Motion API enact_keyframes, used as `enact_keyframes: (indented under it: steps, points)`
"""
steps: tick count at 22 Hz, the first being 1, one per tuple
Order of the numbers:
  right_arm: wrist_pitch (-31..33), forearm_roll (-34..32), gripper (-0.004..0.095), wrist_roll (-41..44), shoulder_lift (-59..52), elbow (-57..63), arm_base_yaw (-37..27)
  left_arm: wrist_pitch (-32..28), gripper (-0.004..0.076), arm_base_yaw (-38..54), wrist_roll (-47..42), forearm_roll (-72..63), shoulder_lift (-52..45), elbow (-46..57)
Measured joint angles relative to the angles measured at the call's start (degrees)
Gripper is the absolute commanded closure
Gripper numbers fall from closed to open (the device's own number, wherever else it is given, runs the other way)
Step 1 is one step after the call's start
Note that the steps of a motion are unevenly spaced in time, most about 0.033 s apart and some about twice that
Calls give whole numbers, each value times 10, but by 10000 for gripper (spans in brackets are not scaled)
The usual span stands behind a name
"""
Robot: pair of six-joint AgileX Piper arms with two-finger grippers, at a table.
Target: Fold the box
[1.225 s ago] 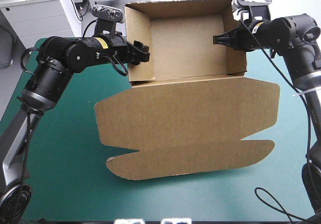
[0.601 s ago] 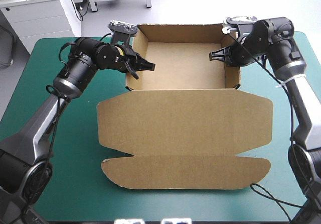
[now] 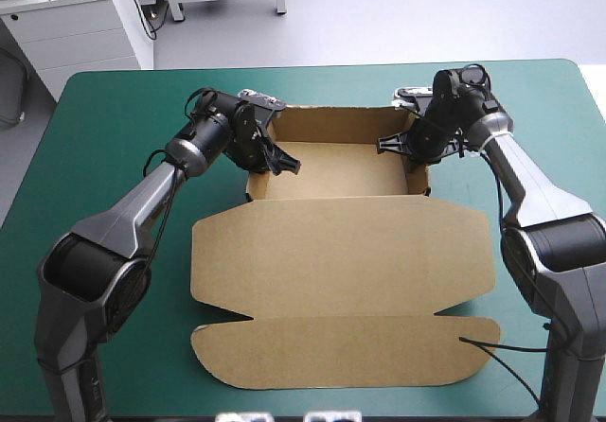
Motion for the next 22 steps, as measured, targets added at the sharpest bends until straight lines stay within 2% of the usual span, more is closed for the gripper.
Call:
enact_keyframes:
  steps: [11,13,15,16,17,18,20,22]
  points:
    - [1,5,922,-4,15,2,0,17,730,0,3,1,22,-4]
    - [3,5,913,-7,19,2,1,33,701,0,0,4,33,-6]
    - [4,5,796,-12,21,3,3,43,579,-1,0,6,41,-7]
    - [4,5,617,-18,21,3,3,45,451,-1,4,7,41,-7]
    - [2,5,506,-32,21,3,3,52,367,-1,17,9,41,-8]
    - [1,7,319,-39,21,3,3,58,232,-1,22,13,41,-8]
    - [-4,9,145,-50,21,3,3,74,153,-1,37,24,42,-7]
    - [-4,9,75,-52,21,3,3,78,151,-1,39,32,42,-7]
